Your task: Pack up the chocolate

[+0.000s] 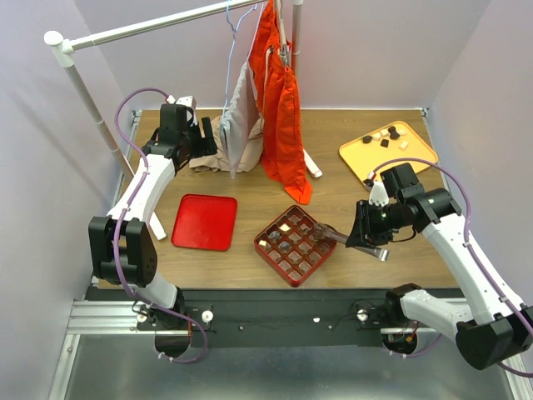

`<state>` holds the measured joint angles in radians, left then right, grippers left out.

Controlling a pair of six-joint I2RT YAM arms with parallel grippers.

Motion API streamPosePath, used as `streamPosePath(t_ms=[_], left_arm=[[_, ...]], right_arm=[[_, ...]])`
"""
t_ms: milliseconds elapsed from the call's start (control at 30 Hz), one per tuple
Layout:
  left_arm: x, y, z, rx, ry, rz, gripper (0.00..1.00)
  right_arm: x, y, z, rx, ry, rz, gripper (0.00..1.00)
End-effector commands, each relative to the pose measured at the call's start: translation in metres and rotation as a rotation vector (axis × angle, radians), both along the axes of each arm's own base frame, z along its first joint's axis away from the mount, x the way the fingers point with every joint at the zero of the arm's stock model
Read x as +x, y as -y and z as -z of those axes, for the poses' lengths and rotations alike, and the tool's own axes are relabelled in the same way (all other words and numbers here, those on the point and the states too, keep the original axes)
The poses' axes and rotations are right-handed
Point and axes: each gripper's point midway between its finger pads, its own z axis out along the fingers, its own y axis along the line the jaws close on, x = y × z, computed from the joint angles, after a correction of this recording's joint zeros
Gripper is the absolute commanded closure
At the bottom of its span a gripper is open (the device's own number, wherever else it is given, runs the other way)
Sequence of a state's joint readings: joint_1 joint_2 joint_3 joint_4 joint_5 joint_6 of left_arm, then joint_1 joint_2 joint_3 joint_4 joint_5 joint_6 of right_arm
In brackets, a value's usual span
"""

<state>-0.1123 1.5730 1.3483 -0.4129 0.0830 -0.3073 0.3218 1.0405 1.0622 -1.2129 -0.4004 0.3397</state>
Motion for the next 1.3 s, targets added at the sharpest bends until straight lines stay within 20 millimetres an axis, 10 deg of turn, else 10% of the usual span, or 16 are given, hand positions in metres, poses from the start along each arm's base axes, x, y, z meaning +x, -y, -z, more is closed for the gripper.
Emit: streamPosePath(t_ms=[0, 467, 700, 900, 1267], left_arm=[[-0.001, -0.004, -0.01, 0.01, 0.026, -0.003, 0.15], [-0.004, -0.007, -0.008, 0.027, 0.023, -0.008, 0.15], [-0.004, -0.007, -0.008, 0.026, 0.023, -0.007, 0.15], [-0.003, -0.007, -0.012, 0.029, 0.028, -0.007, 0.15], [-0.007, -0.013, -0.013, 0.06, 0.029, -0.016, 0.15]], right_arm=[[0.006, 0.001, -0.009, -0.012, 0.051, 0.009, 0.61], [0.005, 0.005, -0.007, -0.03, 0.043, 0.024, 0.48], [0.022, 0.014, -0.028, -0.074, 0.141, 0.079, 0.81], [0.033, 0.015, -0.029, -0.089, 0.166, 0.096, 0.86], [0.131, 0.058, -0.042, -0.33, 0.429, 0.4, 0.87]])
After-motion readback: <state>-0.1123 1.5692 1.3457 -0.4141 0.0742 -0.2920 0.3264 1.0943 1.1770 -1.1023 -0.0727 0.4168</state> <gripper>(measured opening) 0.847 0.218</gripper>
